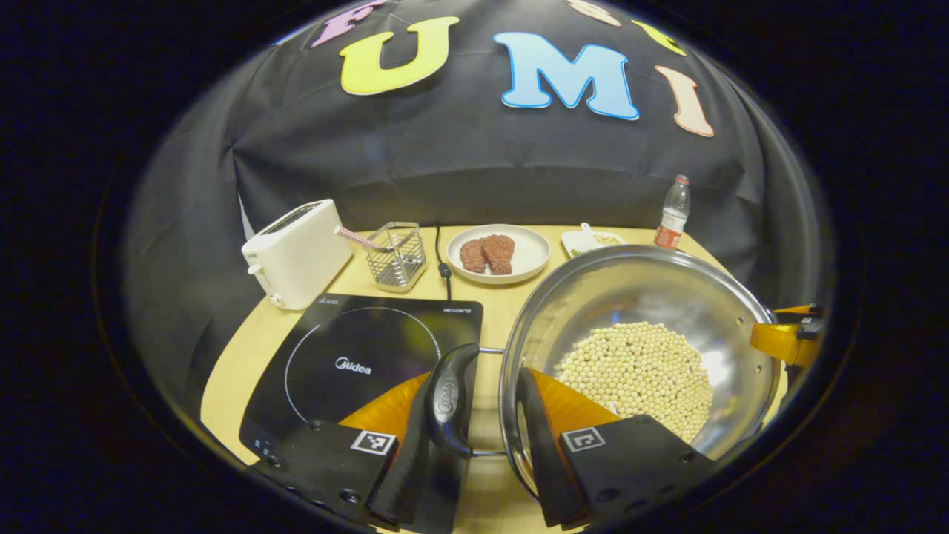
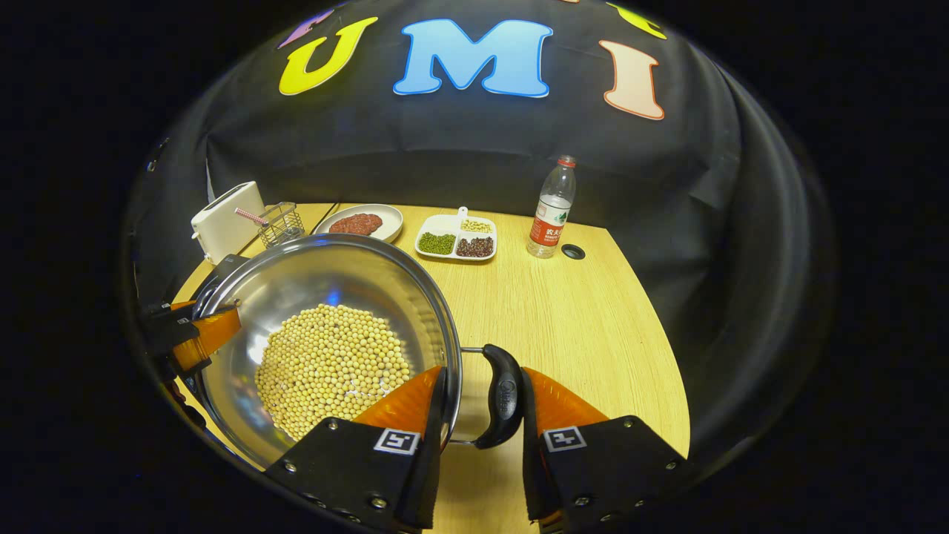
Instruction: First push the handle of the pot to place it horizontally, then grasp the pot with both hands and set it on the induction cooktop.
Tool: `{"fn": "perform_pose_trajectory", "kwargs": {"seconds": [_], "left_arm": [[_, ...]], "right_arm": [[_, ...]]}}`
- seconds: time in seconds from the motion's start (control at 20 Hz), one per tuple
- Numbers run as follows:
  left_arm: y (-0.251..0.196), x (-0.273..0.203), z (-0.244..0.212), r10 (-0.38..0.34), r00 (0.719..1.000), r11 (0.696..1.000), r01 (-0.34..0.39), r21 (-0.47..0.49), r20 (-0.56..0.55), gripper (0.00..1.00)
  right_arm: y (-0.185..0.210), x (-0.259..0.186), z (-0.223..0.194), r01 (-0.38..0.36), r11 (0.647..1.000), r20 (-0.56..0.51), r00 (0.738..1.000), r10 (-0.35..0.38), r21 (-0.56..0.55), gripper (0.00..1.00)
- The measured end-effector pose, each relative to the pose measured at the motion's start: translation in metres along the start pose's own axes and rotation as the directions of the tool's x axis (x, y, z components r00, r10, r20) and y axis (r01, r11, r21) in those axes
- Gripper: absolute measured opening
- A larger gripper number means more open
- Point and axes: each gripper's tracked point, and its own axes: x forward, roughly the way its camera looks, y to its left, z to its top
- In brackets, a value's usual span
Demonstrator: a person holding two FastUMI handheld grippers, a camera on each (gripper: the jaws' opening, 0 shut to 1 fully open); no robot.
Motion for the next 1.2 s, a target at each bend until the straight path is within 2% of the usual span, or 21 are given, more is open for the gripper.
{"fn": "perform_pose_trajectory", "kwargs": {"seconds": [0.1,0.15,0.2,0.3,0.35,0.55,0.6,0.75,0.85,0.95,1.15,1.2], "left_arm": [[0.013,0.001,0.001,-0.003,1.000,1.000,0.003,0.000,0.003,0.70],[0.020,0.000,0.001,-0.004,1.000,1.000,0.004,0.001,0.002,0.63],[0.028,0.001,0.002,-0.005,1.000,1.000,0.005,-0.001,0.002,0.70],[0.043,0.001,0.001,-0.002,1.000,1.000,0.002,0.000,0.003,0.70],[0.052,0.001,0.001,-0.002,1.000,1.000,0.002,0.000,0.002,0.67],[0.086,0.006,0.002,0.002,1.000,1.000,-0.002,-0.002,0.000,0.70],[0.096,0.008,0.002,0.003,1.000,1.000,-0.003,0.000,0.000,0.67],[0.122,0.010,0.004,0.005,1.000,1.000,-0.005,0.001,0.002,0.67],[0.137,0.014,0.003,0.004,1.000,1.000,-0.004,0.002,0.001,0.70],[0.155,0.019,0.003,0.001,1.000,1.000,-0.001,0.006,0.001,0.63],[0.182,0.026,0.004,-0.008,1.000,1.000,0.008,0.017,-0.001,0.70],[0.188,0.029,0.004,-0.009,1.000,1.000,0.009,0.018,-0.002,0.67]], "right_arm": [[0.011,-0.003,0.002,0.004,1.000,0.004,1.000,-0.004,0.005,0.46],[0.017,-0.003,0.004,0.005,1.000,0.006,1.000,-0.005,0.006,0.46],[0.024,-0.003,0.005,0.006,1.000,0.006,1.000,-0.006,0.007,0.46],[0.039,-0.002,0.007,0.005,1.000,0.005,1.000,-0.005,0.010,0.46],[0.047,-0.002,0.008,0.005,1.000,0.005,1.000,-0.005,0.010,0.46],[0.079,0.000,0.013,0.002,1.000,0.005,1.000,-0.002,0.013,0.46],[0.087,0.001,0.014,0.001,1.000,0.006,1.000,-0.001,0.013,0.46],[0.112,0.002,0.018,-0.001,1.000,0.005,1.000,0.001,0.018,0.46],[0.126,0.004,0.020,0.000,1.000,0.005,1.000,0.000,0.020,0.46],[0.140,0.006,0.022,0.002,1.000,0.006,1.000,-0.002,0.026,0.46],[0.164,0.008,0.023,0.010,0.999,0.003,1.000,-0.010,0.036,0.46],[0.170,0.009,0.024,0.012,0.999,0.002,1.000,-0.012,0.039,0.46]]}}
